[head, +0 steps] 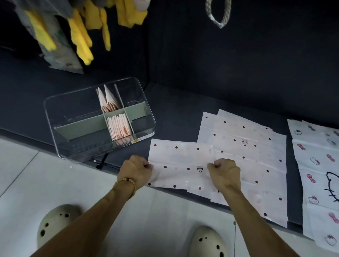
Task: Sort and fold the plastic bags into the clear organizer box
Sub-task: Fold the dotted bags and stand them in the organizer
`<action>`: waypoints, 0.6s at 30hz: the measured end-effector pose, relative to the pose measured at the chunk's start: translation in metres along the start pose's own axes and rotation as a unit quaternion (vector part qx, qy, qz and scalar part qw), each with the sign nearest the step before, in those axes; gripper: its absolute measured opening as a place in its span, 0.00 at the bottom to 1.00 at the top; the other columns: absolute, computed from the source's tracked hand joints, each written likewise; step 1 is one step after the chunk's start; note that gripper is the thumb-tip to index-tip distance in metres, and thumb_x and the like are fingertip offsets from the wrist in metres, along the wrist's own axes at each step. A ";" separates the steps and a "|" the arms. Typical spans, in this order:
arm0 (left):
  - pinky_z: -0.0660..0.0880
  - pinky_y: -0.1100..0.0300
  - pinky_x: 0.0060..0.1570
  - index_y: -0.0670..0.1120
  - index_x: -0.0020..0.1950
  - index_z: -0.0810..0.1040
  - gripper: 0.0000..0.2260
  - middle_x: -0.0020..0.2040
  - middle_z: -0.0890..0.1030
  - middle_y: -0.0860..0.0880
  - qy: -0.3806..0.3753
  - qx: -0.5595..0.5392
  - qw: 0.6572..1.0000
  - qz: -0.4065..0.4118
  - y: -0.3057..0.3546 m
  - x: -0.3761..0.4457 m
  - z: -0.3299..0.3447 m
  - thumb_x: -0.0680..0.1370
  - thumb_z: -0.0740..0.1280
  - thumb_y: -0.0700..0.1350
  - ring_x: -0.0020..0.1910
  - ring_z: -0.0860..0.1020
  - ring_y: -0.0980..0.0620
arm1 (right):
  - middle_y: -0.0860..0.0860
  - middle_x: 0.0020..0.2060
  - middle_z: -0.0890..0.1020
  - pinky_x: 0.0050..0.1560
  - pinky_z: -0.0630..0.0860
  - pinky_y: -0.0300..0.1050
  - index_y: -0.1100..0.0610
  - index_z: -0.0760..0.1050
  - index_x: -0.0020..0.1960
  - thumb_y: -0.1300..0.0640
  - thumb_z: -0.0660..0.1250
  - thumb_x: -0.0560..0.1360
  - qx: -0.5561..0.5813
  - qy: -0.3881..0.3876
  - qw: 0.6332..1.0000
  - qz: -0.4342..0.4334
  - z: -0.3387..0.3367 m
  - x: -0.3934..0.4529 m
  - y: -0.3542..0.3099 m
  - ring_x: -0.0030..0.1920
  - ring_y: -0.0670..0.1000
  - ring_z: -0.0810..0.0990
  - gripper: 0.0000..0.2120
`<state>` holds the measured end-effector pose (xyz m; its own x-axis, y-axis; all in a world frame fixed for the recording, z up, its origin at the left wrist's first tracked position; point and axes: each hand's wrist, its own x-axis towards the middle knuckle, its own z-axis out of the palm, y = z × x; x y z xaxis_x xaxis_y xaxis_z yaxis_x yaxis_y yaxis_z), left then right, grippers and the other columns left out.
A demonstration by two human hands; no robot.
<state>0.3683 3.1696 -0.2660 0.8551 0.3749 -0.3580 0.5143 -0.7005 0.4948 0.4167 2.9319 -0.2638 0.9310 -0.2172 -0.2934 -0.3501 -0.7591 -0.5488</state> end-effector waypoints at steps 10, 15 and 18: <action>0.76 0.57 0.43 0.50 0.54 0.73 0.12 0.50 0.76 0.49 0.066 0.149 0.986 0.041 0.004 -0.014 -0.001 0.77 0.64 0.56 0.44 0.75 0.51 | 0.53 0.34 0.80 0.29 0.67 0.37 0.62 0.81 0.36 0.54 0.67 0.75 0.015 0.005 1.000 0.017 0.001 0.005 0.002 0.30 0.45 0.71 0.13; 0.61 0.56 0.70 0.50 0.70 0.69 0.17 0.73 0.65 0.48 0.023 0.186 0.928 0.322 -0.008 -0.024 0.013 0.81 0.57 0.51 0.71 0.62 0.48 | 0.49 0.34 0.77 0.41 0.70 0.38 0.58 0.80 0.38 0.53 0.67 0.76 0.005 0.011 1.000 0.000 0.003 0.006 0.004 0.37 0.51 0.73 0.11; 0.46 0.61 0.75 0.50 0.76 0.58 0.22 0.78 0.54 0.53 -0.042 0.194 0.911 0.361 -0.016 -0.023 0.021 0.83 0.52 0.52 0.77 0.48 0.54 | 0.48 0.32 0.77 0.40 0.69 0.39 0.56 0.78 0.35 0.53 0.67 0.76 -0.012 0.008 1.000 -0.005 0.003 0.006 0.003 0.37 0.52 0.76 0.13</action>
<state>0.3393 3.1594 -0.2825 0.9451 -0.3049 -0.1172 -0.2562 -0.9146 0.3129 0.4206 2.9301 -0.2701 0.9360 -0.2198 -0.2749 -0.3386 -0.7758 -0.5324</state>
